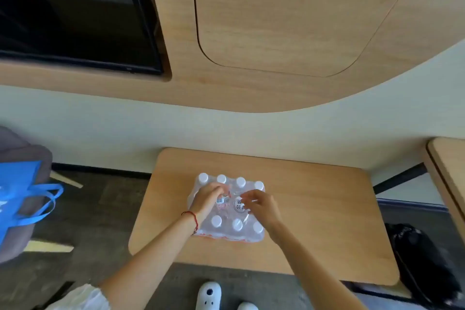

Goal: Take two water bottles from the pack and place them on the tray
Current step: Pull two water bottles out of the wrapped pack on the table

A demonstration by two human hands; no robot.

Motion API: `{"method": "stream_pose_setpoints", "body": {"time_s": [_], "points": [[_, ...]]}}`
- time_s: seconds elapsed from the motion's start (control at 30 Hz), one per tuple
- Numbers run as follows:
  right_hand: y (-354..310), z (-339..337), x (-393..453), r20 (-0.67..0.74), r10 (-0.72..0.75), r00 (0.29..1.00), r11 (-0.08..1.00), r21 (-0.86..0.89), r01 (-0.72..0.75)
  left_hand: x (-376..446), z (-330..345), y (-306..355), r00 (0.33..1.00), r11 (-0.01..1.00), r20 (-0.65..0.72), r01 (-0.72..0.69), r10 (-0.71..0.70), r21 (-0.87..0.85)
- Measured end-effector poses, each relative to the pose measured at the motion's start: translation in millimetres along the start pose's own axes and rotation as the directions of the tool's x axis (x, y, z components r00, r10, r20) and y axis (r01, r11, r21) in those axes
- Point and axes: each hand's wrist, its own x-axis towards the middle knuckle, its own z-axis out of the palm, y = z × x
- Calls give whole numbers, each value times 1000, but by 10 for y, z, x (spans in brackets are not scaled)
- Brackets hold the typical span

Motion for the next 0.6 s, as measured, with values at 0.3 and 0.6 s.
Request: {"method": "stream_pose_setpoints", "body": {"time_s": [0.3,0.6], "points": [[256,624,688,244,-7,970,830,-540,141,403,-93,-850,993,670,-102,41,52,742],[323,342,615,45,-147,988,853,-500,149,441,-12,-1097,973,626,-147,5,176,780]]}}
